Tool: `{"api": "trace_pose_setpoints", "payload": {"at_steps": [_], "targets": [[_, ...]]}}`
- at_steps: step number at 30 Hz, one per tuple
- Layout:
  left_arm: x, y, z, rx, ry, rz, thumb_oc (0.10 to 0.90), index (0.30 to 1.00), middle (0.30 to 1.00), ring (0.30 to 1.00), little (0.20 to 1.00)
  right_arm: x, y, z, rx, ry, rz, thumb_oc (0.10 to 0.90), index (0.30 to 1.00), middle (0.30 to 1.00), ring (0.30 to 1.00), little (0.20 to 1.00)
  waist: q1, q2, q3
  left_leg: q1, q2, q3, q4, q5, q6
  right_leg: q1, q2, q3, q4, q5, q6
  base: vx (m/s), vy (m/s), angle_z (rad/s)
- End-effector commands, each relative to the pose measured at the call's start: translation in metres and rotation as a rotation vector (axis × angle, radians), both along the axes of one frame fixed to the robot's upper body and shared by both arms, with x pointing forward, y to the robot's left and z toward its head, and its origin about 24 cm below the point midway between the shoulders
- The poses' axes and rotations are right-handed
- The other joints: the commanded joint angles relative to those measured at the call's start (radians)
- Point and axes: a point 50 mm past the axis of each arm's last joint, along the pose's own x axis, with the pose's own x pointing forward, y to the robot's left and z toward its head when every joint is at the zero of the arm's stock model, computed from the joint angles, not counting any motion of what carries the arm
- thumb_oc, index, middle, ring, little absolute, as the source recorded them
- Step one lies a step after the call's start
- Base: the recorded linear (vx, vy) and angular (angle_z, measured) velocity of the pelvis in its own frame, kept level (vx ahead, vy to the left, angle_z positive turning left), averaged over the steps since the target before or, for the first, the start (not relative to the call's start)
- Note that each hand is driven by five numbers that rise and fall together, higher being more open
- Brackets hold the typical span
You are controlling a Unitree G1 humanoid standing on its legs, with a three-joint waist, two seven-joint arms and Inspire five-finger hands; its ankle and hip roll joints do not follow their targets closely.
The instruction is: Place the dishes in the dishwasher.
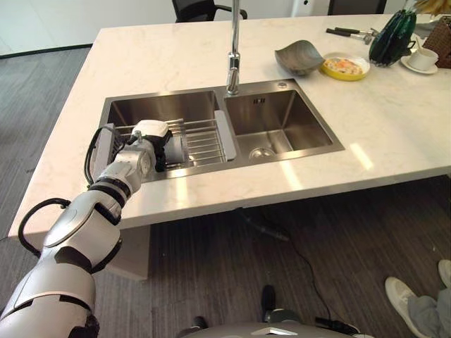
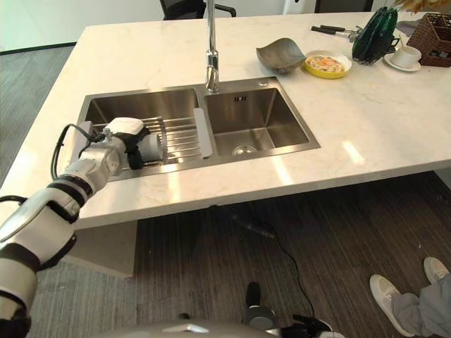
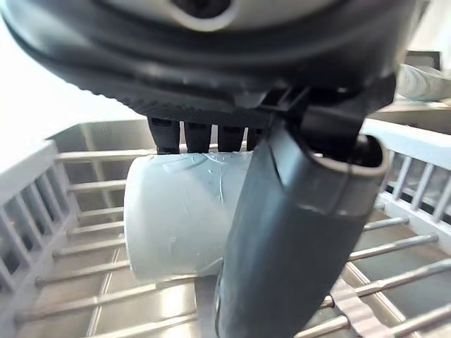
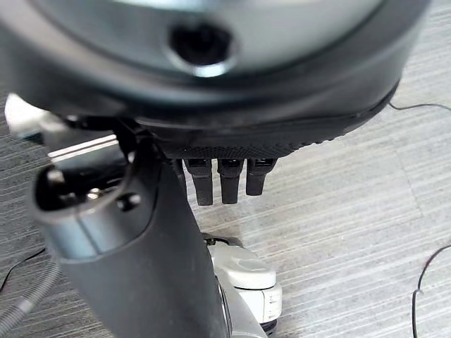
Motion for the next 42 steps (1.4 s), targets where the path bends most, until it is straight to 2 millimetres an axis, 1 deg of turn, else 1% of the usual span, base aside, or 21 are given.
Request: {"api": "trace_pose_setpoints", "payload": {"at_steps": [1,4,7,9,10,11,12,13,14,16,19,22,23,24,25,30,32,33,36,39,42], "targets": [[0.011,-0.025,0.104,-0.011,-0.391,-0.164,0.400,0.300,0.300,0.300,0.300,0.014,-0.015,0.008,-0.045,-0.065,0.004,0.800,0.900,0.900,0.900,0.900,0.010,0.033,0.047,-0.021,0.011,-0.029,0.005,-0.027,-0.021,0.121,-0.045,-0.081,0.013,-0.159,0.142,-0.02,-0.082,0.04],[0.002,-0.025,0.107,-0.047,-0.466,-0.218,0.400,0.300,0.300,0.300,0.300,0.011,-0.014,0.007,-0.050,-0.077,0.008,0.800,0.900,0.900,0.900,0.900,0.017,0.038,0.046,-0.022,0.018,-0.047,0.005,-0.018,-0.029,0.134,-0.039,-0.093,0.013,-0.171,0.136,-0.01,-0.094,0.14],[-0.026,-0.035,0.126,-0.306,-0.603,-0.357,0.400,0.300,0.300,0.300,0.300,-0.001,-0.015,0.007,-0.055,-0.074,-0.036,0.800,0.900,0.900,0.900,0.900,0.048,0.055,0.039,-0.031,0.035,-0.094,0.005,0.009,-0.051,0.167,-0.026,-0.134,0.013,-0.198,0.115,0.00,-0.155,0.28],[-0.037,-0.039,0.126,-0.392,-0.598,-0.406,0.400,0.300,0.300,0.300,0.300,-0.002,-0.018,0.007,-0.059,-0.076,-0.046,0.800,0.900,0.900,0.900,0.900,0.050,0.065,0.035,-0.035,0.039,-0.113,0.005,0.017,-0.058,0.178,-0.022,-0.152,0.013,-0.207,0.108,0.02,-0.144,0.46],[-0.065,-0.034,0.126,-0.651,-0.630,-0.478,0.400,0.300,0.300,0.300,0.300,-0.009,-0.015,0.006,-0.052,-0.071,-0.071,0.800,0.900,0.900,0.900,0.900,0.079,0.077,0.030,-0.030,0.048,-0.140,0.017,0.029,-0.072,0.209,-0.014,-0.179,0.013,-0.225,0.092,0.04,-0.123,0.51],[-0.065,-0.034,0.125,-0.651,-0.630,-0.476,0.400,0.300,0.300,0.300,0.300,-0.009,-0.016,0.006,-0.052,-0.071,-0.070,0.800,0.900,0.900,0.900,0.900,0.076,0.078,0.028,-0.032,0.048,-0.141,0.017,0.029,-0.072,0.208,-0.014,-0.180,0.013,-0.225,0.092,0.07,-0.266,0.55],[-0.092,-0.024,0.112,-0.964,-0.642,-0.513,0.400,0.300,0.300,0.300,0.300,-0.004,-0.010,0.005,-0.040,-0.089,-0.057,0.800,0.900,0.900,0.900,0.900,0.117,0.086,0.028,-0.038,0.059,-0.168,0.054,0.032,-0.088,0.236,-0.005,-0.197,0.013,-0.247,0.074,0.02,-0.142,0.35],[-0.093,-0.023,0.112,-0.966,-0.642,-0.508,0.400,0.300,0.300,0.300,0.300,-0.004,-0.011,0.006,-0.042,-0.088,-0.053,0.800,0.900,0.900,0.900,0.900,0.111,0.088,0.026,-0.043,0.059,-0.170,0.055,0.034,-0.087,0.233,-0.005,-0.198,0.013,-0.245,0.073,0.06,-0.283,0.36],[-0.116,-0.008,0.098,-1.263,-0.669,-0.500,0.400,0.300,0.300,0.300,0.300,0.007,-0.003,0.006,-0.020,-0.115,-0.001,0.800,0.900,0.900,0.900,0.900,0.153,0.100,0.024,-0.051,0.070,-0.200,0.093,0.047,-0.106,0.254,0.006,-0.213,0.013,-0.263,0.054,0.04,-0.198,0.41],[-0.132,0.008,0.081,-1.477,-0.690,-0.451,0.400,0.300,0.300,0.300,0.300,0.014,0.001,0.006,-0.002,-0.132,0.027,0.800,0.900,0.900,0.900,0.900,0.186,0.112,0.021,-0.067,0.082,-0.227,0.131,0.072,-0.123,0.271,0.022,-0.227,0.013,-0.282,0.037,0.04,-0.234,0.47],[-0.143,0.015,0.060,-1.648,-0.668,-0.393,0.400,0.300,0.300,0.300,0.300,0.017,0.001,0.007,0.004,-0.134,0.086,0.800,0.900,0.900,0.900,0.900,0.240,0.136,0.028,-0.122,0.096,-0.290,0.168,0.167,-0.161,0.286,0.034,-0.275,0.013,-0.300,0.019,-0.05,-0.182,0.47],[-0.148,0.017,0.054,-1.680,-0.658,-0.371,0.400,0.300,0.300,0.300,0.300,0.015,0.001,0.007,-0.004,-0.122,0.122,0.800,0.900,0.900,0.900,0.900,0.261,0.141,0.029,-0.155,0.107,-0.287,0.137,0.225,-0.173,0.286,0.032,-0.329,0.013,-0.304,0.014,-0.11,-0.118,1.02],[-0.150,0.020,0.052,-1.660,-0.665,-0.356,0.400,0.300,0.300,0.300,0.300,0.012,0.000,0.007,-0.008,-0.113,0.138,0.800,0.900,0.900,0.900,0.900,0.273,0.140,0.031,-0.170,0.117,-0.254,0.121,0.252,-0.174,0.292,0.030,-0.359,0.013,-0.310,0.010,-0.05,-0.155,1.07],[-0.153,0.022,0.054,-1.637,-0.675,-0.354,0.400,0.300,0.300,0.300,0.300,0.009,-0.001,0.007,-0.015,-0.103,0.155,0.800,0.900,0.900,0.900,0.900,0.267,0.127,0.027,-0.171,0.134,-0.182,0.089,0.246,-0.179,0.301,0.023,-0.388,0.013,-0.332,0.011,-0.20,-0.233,1.39],[-0.158,0.027,0.050,-1.621,-0.686,-0.321,0.400,0.300,0.300,0.300,0.300,0.003,-0.004,0.006,-0.029,-0.078,0.158,0.800,0.900,0.900,0.900,0.900,0.253,0.115,0.030,-0.176,0.175,-0.022,0.104,0.248,-0.164,0.297,0.013,-0.445,0.013,-0.326,0.002,-0.24,-0.196,1.16],[-0.170,0.045,0.031,-1.585,-0.718,-0.175,0.400,0.300,0.300,0.300,0.300,-0.003,-0.009,0.006,-0.047,-0.041,0.144,0.800,0.900,0.900,0.900,0.900,0.243,0.104,0.024,-0.115,0.196,0.029,0.190,0.167,-0.158,0.259,-0.015,-0.498,0.016,-0.293,-0.011,-0.27,0.004,1.26],[-0.172,0.049,0.027,-1.568,-0.736,-0.139,0.400,0.300,0.300,0.300,0.300,-0.009,-0.009,0.005,-0.044,-0.029,0.119,0.800,0.900,0.900,0.900,0.900,0.209,0.093,0.010,-0.046,0.243,0.116,0.169,0.145,-0.157,0.241,-0.045,-0.564,0.020,-0.274,-0.011,-0.35,0.155,0.96],[-0.172,0.051,0.028,-1.546,-0.747,-0.132,0.400,0.300,0.300,0.300,0.300,-0.016,-0.010,0.004,-0.043,-0.018,0.076,0.800,0.900,0.900,0.900,0.900,0.175,0.085,-0.005,0.005,0.302,0.239,0.145,0.161,-0.162,0.224,-0.088,-0.653,0.025,-0.246,-0.005,-0.27,0.185,0.98],[-0.172,0.051,0.029,-1.499,-0.735,-0.129,0.400,0.300,0.300,0.300,0.300,-0.024,-0.013,0.004,-0.052,-0.007,0.028,0.800,0.900,0.900,0.900,0.900,0.148,0.084,-0.021,0.037,0.320,0.290,0.112,0.188,-0.163,0.220,-0.122,-0.731,0.034,-0.213,0.001,-0.22,0.237,1.71],[-0.171,0.044,0.030,-1.462,-0.694,-0.152,0.400,0.300,0.300,0.300,0.300,-0.032,-0.010,0.002,-0.056,0.012,-0.007,0.800,0.900,0.900,0.900,0.900,0.136,0.100,-0.033,0.028,0.299,0.280,0.078,0.178,-0.153,0.215,-0.168,-0.779,0.067,-0.174,0.015,-0.12,0.349,1.59],[-0.175,0.043,0.025,-1.416,-0.656,-0.138,0.400,0.300,0.300,0.300,0.300,-0.037,-0.010,0.001,-0.065,0.047,0.018,0.800,0.900,0.900,0.900,0.900,0.139,0.092,-0.036,-0.002,0.240,0.216,0.087,0.054,-0.104,0.232,-0.246,-0.799,0.107,-0.139,0.051,-0.05,0.496,1.32]]}}
